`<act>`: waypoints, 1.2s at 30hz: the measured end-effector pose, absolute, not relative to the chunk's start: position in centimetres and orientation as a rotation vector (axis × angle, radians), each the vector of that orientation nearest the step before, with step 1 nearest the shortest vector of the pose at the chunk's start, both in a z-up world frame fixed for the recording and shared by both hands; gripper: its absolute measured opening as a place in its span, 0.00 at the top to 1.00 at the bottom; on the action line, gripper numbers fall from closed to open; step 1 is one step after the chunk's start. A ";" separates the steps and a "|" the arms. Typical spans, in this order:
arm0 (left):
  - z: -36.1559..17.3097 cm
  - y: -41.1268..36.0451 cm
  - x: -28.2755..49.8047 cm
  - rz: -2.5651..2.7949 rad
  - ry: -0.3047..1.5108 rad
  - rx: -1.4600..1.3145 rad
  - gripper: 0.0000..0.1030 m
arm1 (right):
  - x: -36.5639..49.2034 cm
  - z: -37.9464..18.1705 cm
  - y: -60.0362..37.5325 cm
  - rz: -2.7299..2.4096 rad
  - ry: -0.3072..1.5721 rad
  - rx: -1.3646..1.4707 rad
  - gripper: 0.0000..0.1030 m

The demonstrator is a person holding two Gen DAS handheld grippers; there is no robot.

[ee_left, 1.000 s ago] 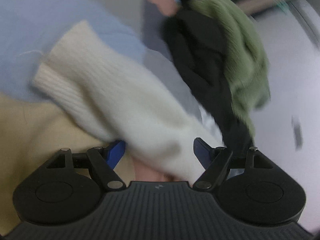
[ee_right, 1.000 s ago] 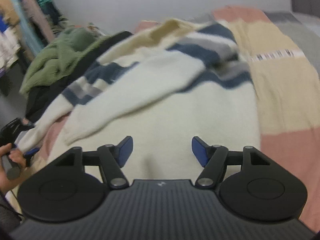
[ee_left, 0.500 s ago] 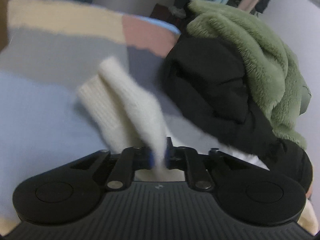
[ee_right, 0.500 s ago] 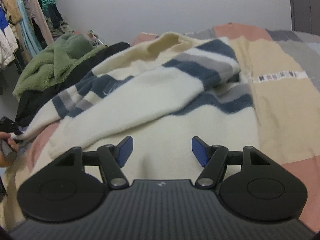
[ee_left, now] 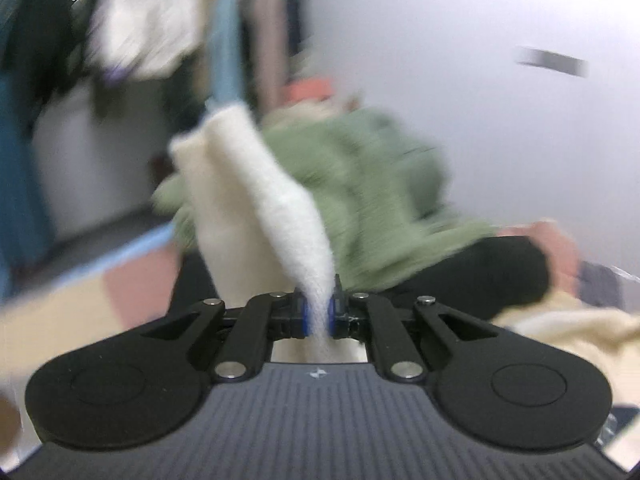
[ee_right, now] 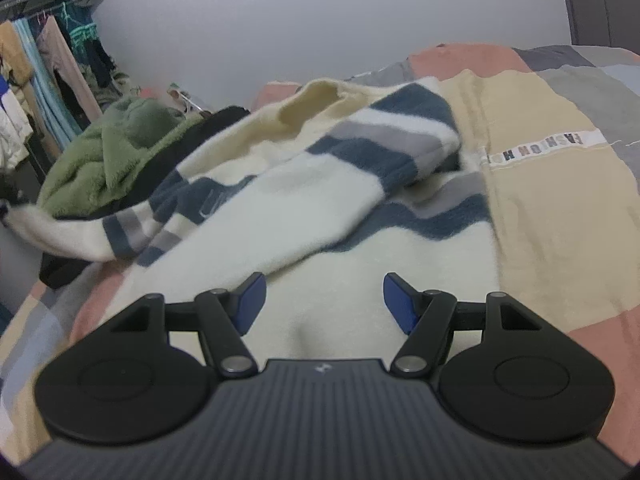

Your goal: Fold large clothes

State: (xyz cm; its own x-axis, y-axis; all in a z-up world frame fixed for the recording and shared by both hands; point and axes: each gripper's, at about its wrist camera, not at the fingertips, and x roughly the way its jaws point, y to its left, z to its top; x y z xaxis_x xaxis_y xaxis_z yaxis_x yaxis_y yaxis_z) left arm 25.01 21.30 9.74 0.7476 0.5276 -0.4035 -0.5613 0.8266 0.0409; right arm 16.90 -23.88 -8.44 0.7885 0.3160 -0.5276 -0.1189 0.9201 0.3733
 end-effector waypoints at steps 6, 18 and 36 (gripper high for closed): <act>14.1 9.4 24.4 0.279 0.341 0.138 0.91 | 15.7 -7.0 -24.8 0.228 0.567 0.337 0.35; 7.1 -8.2 19.5 -0.321 0.434 0.254 0.91 | 15.4 -6.5 -28.8 0.132 0.527 0.420 0.35; -5.8 -3.8 17.7 -0.413 0.796 -0.135 0.44 | 16.8 -8.5 -29.1 0.164 0.585 0.413 0.33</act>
State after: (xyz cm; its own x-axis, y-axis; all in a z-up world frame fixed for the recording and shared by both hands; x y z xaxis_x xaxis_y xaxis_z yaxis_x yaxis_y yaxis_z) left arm 17.71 -3.79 -5.79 0.6248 -0.4088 -0.6652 0.3084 0.9119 -0.2707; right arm 16.82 -29.11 -8.46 0.8234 0.2648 -0.5018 -0.0339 0.9058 0.4224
